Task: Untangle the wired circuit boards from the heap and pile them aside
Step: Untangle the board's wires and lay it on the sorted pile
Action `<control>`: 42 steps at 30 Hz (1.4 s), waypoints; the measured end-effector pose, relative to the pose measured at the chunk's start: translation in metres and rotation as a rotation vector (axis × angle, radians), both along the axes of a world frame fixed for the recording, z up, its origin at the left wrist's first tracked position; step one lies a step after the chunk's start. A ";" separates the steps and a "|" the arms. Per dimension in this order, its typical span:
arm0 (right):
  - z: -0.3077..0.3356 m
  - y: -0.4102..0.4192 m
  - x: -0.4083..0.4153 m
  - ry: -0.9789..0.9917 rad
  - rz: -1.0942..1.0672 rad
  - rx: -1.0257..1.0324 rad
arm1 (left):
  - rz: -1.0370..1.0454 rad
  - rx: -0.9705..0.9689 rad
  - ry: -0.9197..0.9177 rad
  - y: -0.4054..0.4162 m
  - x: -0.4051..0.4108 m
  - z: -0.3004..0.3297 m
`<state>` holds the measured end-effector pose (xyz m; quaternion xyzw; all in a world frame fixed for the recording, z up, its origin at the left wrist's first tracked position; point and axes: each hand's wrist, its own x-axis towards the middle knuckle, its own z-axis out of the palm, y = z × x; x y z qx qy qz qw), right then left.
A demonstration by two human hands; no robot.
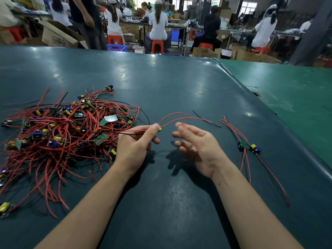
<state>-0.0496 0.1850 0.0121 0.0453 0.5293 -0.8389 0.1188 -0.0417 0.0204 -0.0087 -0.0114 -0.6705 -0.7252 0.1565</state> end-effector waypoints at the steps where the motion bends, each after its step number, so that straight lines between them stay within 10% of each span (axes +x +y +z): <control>1: -0.001 0.000 0.000 -0.016 0.035 -0.001 | -0.021 -0.004 0.004 0.000 0.001 0.000; 7: -0.004 -0.006 0.005 -0.045 0.236 0.099 | -0.078 -0.051 0.020 -0.001 0.006 0.002; 33: -0.003 0.019 -0.021 0.042 -0.571 -0.210 | -0.039 0.009 0.087 0.000 0.005 0.002; 42: -0.008 0.011 -0.018 0.205 -0.454 0.201 | -0.147 0.285 0.029 -0.002 0.003 0.009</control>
